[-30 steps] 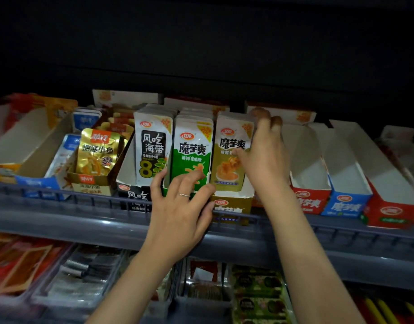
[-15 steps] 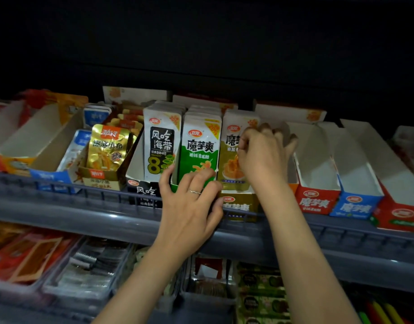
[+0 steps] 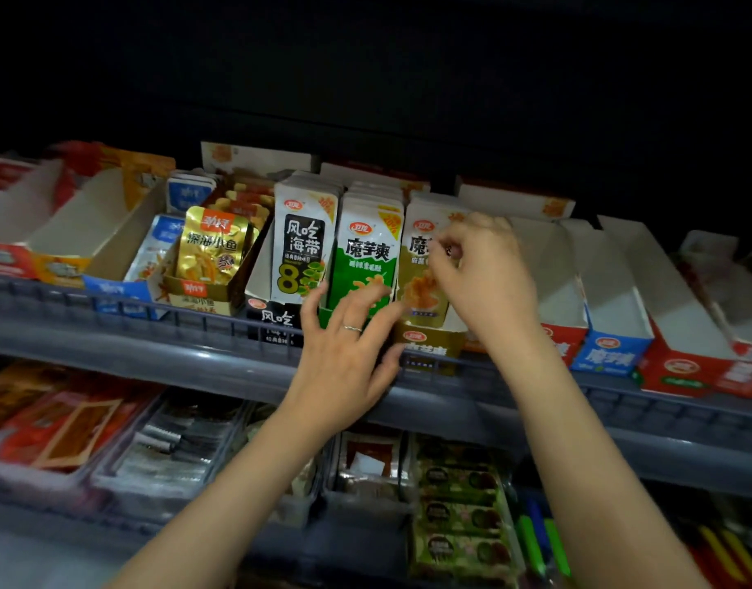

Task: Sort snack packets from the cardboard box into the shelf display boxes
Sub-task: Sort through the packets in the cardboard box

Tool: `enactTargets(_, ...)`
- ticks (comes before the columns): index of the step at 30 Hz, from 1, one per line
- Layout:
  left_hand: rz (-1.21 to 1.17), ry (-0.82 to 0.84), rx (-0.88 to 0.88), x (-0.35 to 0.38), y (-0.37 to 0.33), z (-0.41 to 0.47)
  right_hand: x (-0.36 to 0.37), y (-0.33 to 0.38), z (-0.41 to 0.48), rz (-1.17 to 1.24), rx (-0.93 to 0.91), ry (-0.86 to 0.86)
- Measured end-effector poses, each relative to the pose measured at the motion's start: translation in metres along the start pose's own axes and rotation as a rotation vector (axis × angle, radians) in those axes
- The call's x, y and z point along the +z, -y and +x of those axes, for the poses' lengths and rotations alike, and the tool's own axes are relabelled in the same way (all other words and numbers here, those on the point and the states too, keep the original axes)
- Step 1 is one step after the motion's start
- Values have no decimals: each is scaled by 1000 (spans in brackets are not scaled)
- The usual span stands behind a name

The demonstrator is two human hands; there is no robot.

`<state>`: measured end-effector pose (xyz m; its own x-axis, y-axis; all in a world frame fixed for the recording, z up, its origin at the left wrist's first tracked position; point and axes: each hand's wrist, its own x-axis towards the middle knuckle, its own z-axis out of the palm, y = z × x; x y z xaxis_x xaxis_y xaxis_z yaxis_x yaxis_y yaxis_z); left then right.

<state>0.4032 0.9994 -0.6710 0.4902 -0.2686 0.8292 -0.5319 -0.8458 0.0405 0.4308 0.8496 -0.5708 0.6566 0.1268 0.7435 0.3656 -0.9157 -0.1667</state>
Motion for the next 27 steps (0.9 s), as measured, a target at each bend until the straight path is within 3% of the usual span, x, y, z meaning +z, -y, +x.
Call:
enactTargets(4, -121, 42, 152, -33, -17, -24, -23, 18, -51, 1, -270, -158)
enactTargets(6, -127, 200, 225, -52, -25, -40, -32, 20, -89, 49, -343, -145)
enactTargets(8, -125, 399, 137, -66, -27, -56, -32, 16, -134, 101, -359, -60)
enactTargets(12, -135, 787, -30, -87, -23, -109, -10, 2, -240, 133, -285, 385)
enactTargets(16, -118, 1172, -85, -103, -23, -164, 23, -5, -329, -48, -463, 1068)
enactTargets(19, -181, 1272, -162, -107, -16, -206, 48, -1, -370, -93, -396, 1323)
enactTargets(22, -201, 1310, -257, -114, -2, -243, 74, 1, -399, -90, -275, 1436)
enactTargets(27, -133, 1339, -320, -120, 20, -291, 129, 7, -436, 86, 252, 1427)
